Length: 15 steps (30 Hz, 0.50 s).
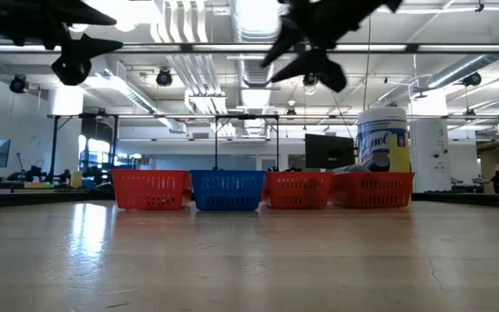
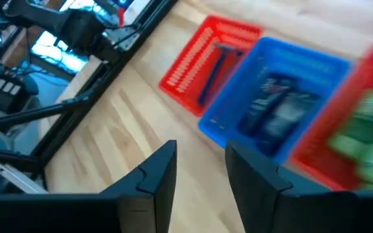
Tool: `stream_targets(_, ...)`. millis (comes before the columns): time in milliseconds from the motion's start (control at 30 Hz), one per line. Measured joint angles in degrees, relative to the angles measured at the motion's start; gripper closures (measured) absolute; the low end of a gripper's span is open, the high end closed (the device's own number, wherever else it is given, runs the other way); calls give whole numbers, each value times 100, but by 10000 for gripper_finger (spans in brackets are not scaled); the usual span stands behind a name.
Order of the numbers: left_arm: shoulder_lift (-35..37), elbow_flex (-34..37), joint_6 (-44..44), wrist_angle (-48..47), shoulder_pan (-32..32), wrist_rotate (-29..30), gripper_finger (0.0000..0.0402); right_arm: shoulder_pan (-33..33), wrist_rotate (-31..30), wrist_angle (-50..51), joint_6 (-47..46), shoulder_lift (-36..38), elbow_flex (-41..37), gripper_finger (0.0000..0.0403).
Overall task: Pick & Place Travel size toiletries
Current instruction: Return to Home Position
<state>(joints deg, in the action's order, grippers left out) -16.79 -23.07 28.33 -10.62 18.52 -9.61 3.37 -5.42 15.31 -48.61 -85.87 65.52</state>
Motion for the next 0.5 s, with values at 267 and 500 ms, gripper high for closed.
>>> stream_targets(267,89,-11,-142,34,0,468,211,157,-1020,340,561,2020,-1396,297)
stream_targets(500,64,-11,200,47,0,462,211,169,-2461,990,632,3675,-2115,315)
